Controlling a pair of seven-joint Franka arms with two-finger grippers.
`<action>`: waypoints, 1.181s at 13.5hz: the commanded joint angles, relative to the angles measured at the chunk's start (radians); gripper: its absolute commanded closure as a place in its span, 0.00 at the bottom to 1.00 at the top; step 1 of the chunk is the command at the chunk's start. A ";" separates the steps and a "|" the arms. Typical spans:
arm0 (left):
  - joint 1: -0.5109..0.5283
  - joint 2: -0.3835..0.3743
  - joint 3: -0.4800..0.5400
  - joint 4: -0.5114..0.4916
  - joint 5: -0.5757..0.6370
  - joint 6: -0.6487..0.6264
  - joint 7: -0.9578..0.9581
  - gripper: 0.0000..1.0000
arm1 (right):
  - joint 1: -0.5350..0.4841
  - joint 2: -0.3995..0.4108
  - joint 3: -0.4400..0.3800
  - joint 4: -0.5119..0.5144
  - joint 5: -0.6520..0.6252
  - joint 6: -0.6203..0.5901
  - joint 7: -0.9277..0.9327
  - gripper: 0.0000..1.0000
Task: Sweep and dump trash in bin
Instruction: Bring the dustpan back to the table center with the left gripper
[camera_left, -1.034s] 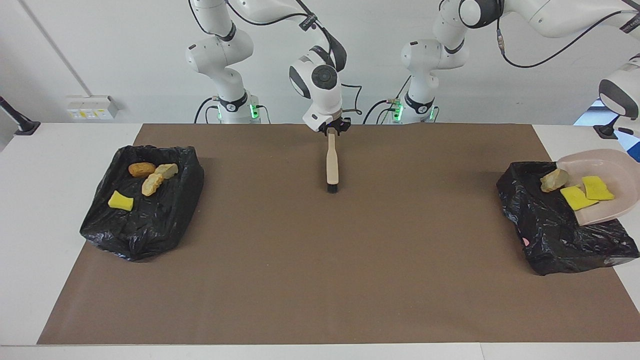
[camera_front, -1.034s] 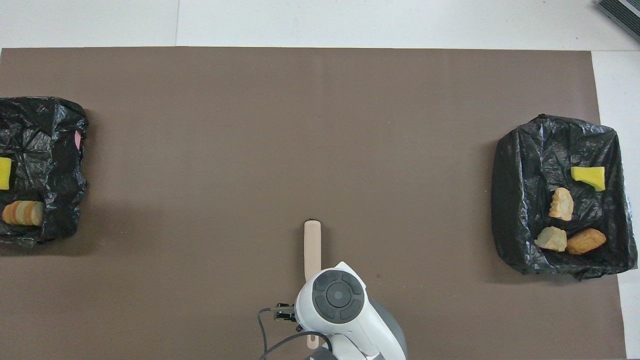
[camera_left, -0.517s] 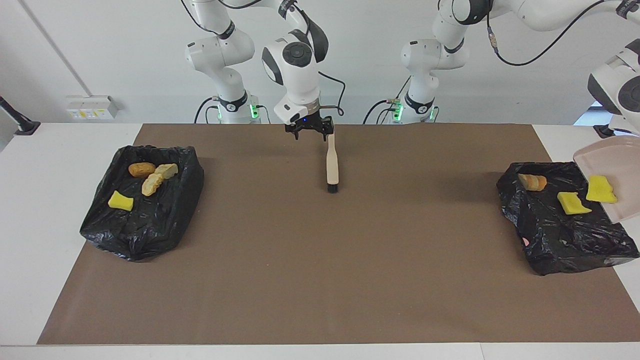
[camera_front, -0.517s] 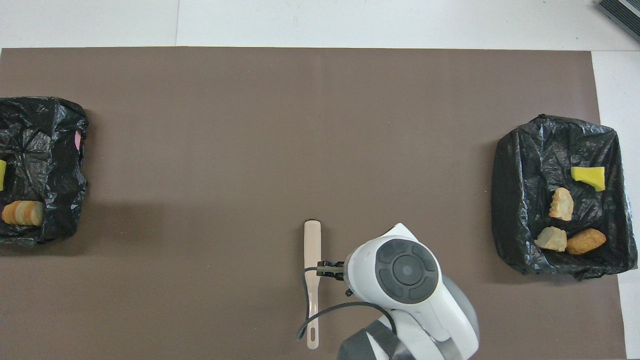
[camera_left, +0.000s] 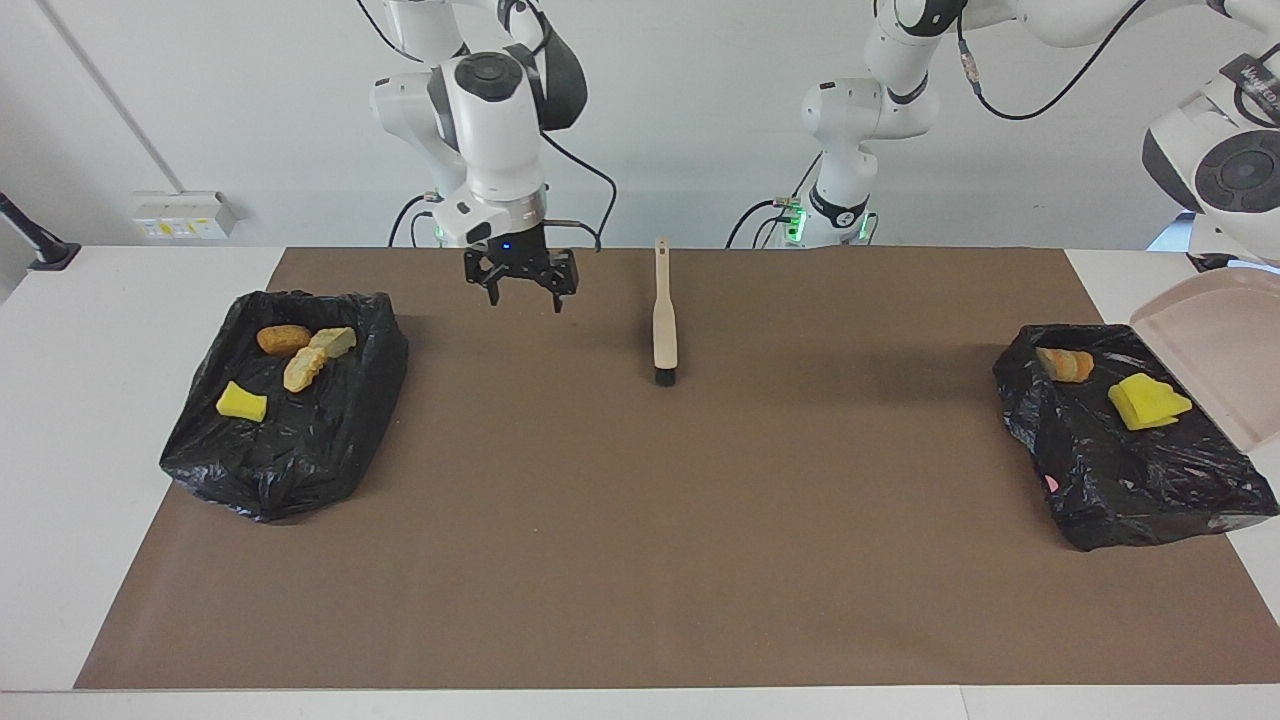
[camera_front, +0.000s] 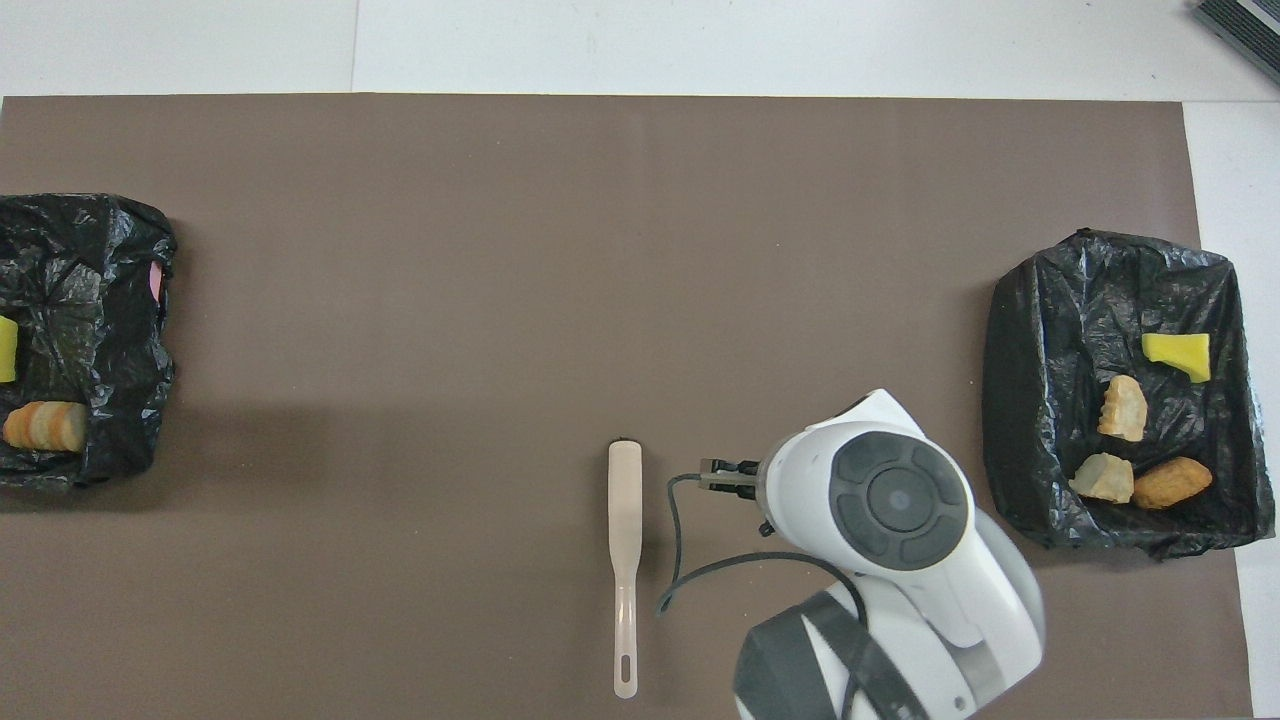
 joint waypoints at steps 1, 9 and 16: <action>-0.003 -0.034 -0.080 -0.036 -0.023 -0.046 -0.101 1.00 | -0.095 -0.005 0.012 0.076 -0.016 -0.062 -0.139 0.00; -0.006 -0.054 -0.305 -0.088 -0.421 -0.159 -0.567 1.00 | -0.188 0.048 0.016 0.350 -0.060 -0.276 -0.158 0.00; -0.012 0.050 -0.534 -0.091 -0.658 -0.104 -1.190 1.00 | -0.228 0.048 0.016 0.347 0.012 -0.258 -0.162 0.00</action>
